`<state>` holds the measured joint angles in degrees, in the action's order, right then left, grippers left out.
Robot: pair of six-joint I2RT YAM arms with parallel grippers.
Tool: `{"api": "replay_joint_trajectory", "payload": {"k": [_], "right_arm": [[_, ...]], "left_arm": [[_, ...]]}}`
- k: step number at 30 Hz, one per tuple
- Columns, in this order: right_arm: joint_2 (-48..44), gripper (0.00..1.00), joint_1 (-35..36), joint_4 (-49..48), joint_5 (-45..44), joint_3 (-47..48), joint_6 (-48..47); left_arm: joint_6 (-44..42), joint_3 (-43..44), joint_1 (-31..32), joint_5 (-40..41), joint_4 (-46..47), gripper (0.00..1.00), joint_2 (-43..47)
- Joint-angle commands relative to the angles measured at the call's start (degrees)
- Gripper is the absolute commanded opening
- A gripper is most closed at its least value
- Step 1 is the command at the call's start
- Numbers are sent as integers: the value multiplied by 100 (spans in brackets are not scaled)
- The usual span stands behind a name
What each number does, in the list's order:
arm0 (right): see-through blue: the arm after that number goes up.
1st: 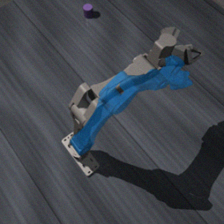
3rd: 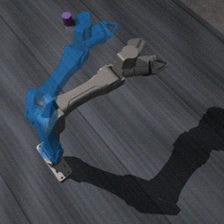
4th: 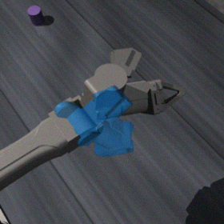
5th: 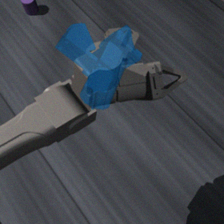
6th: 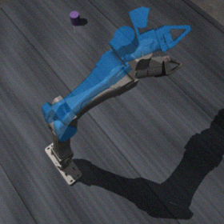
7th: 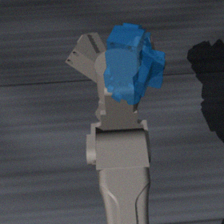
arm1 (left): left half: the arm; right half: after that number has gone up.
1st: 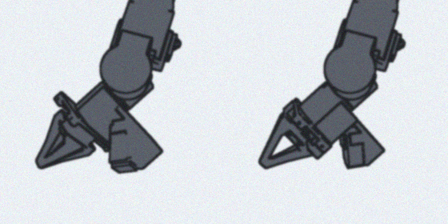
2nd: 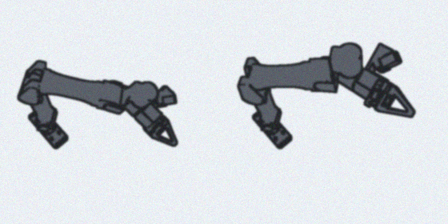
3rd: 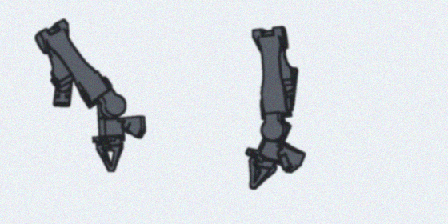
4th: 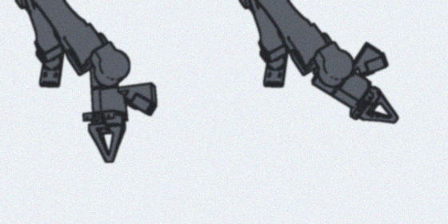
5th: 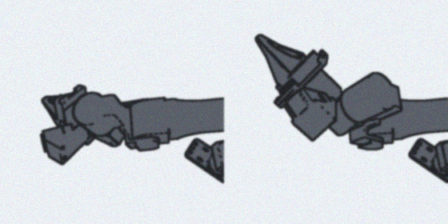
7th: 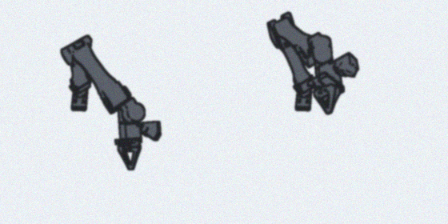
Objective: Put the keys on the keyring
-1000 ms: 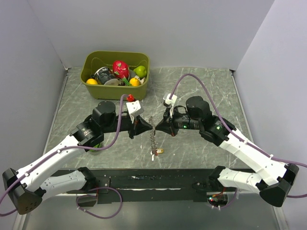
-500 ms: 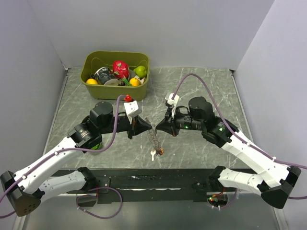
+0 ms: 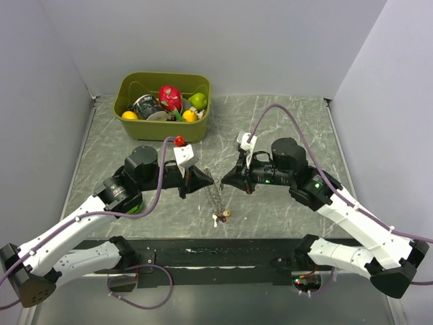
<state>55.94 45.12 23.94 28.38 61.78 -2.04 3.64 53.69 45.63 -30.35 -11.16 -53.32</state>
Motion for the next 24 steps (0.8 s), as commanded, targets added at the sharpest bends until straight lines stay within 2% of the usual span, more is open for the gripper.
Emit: {"api": "replay_joint_trajectory", "payload": {"k": [1,9,24], "right_arm": [[171,0,58,136,115,422,-200],[391,0,198,251,-78,598,-244],[558,0,207,278,-131,555,-200]], "left_arm": [[-39,177,25,11,281,1,-47],[-118,388,25,170,-44,1,-275],[-118,335,60,126,43,1,-231]]}}
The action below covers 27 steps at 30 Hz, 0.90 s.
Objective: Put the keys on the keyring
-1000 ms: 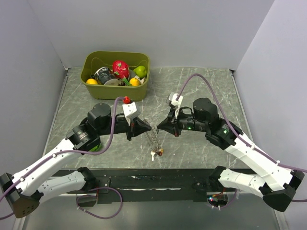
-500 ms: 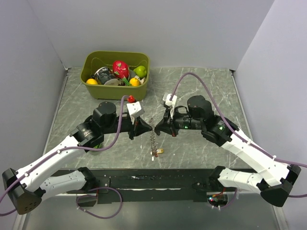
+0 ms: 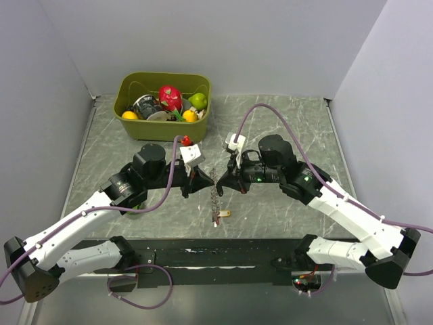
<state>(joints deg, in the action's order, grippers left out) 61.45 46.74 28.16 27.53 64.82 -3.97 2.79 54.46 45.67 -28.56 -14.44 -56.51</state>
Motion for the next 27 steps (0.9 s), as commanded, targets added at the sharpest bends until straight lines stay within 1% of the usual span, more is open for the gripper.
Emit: {"api": "replay_joint_trajectory", "payload": {"k": [1,5,15,22,27], "right_arm": [[7,0,46,-162,-107,242,1],[34,0,37,-135,-195,268,27],[104,0,54,-223,112,339,-42],[-2,0,72,-250,42,259,-51],[104,0,63,-206,-125,286,10]], "left_arm": [[-41,250,56,-71,363,1,88],[-59,241,56,-176,371,1,96],[-59,294,100,-177,292,1,9],[-50,232,126,-203,371,1,52],[-68,241,144,-247,345,1,44]]}}
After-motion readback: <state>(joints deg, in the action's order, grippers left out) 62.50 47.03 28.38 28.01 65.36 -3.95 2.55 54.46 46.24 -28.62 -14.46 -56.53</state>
